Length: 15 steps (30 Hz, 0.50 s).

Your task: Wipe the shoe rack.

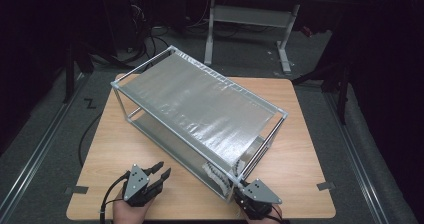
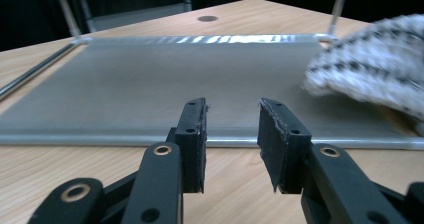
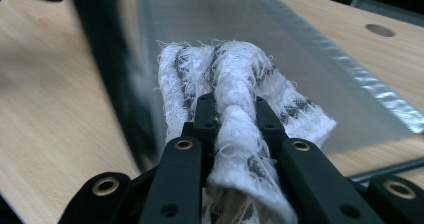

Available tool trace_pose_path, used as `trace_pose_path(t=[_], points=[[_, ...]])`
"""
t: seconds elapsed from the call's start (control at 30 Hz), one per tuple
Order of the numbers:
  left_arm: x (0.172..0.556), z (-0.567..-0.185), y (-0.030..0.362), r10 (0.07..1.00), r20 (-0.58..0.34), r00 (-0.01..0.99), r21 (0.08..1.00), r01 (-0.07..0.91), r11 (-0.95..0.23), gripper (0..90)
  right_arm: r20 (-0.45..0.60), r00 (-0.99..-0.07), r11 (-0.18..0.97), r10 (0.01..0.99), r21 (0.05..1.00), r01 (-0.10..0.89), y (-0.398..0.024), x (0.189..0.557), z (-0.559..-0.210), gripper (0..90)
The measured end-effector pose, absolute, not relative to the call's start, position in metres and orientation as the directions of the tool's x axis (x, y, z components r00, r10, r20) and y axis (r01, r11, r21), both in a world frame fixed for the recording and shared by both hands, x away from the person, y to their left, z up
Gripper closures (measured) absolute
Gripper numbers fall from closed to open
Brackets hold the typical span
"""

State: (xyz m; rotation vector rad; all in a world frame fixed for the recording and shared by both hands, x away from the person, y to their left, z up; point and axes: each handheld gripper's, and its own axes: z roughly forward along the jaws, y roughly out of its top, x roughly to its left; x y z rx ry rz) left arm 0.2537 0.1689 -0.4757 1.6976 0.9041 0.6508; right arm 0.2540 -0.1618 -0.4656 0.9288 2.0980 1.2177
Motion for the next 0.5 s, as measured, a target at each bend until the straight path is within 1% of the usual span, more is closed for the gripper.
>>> trace_pose_path(t=[0.03,0.07,0.17,0.23,0.27,0.37,0.5], points=[[0.253,-0.475,0.166,0.818,-0.003,0.575,0.956,0.242,-0.166,63.7,-0.108,-0.601,0.345,0.792,0.891,0.294,-0.169,0.256,-0.464,78.0],[0.252,-0.473,0.163,0.796,0.045,0.604,0.945,0.232,-0.229,63.6,-0.105,-0.593,0.338,0.799,0.893,0.297,-0.174,0.257,-0.463,78.1],[0.251,-0.472,0.156,0.778,0.033,0.628,0.946,0.231,-0.226,63.3,-0.111,-0.572,0.329,0.813,0.898,0.292,-0.184,0.260,-0.461,78.1],[0.250,-0.472,0.148,0.759,0.021,0.651,0.947,0.231,-0.224,62.4,-0.123,-0.535,0.318,0.836,0.903,0.289,-0.202,0.265,-0.459,78.1],[0.248,-0.472,0.138,0.739,0.035,0.673,0.946,0.217,-0.242,61.8,-0.124,-0.520,0.315,0.845,0.902,0.295,-0.207,0.267,-0.459,78.1],[0.247,-0.471,0.128,0.718,0.051,0.694,0.944,0.200,-0.261,61.1,-0.128,-0.493,0.308,0.861,0.902,0.303,-0.218,0.271,-0.459,78.1],[0.244,-0.467,0.109,0.664,0.031,0.747,0.951,0.182,-0.249,60.5,-0.124,-0.446,0.292,0.886,0.897,0.331,-0.235,0.275,-0.462,78.1]])
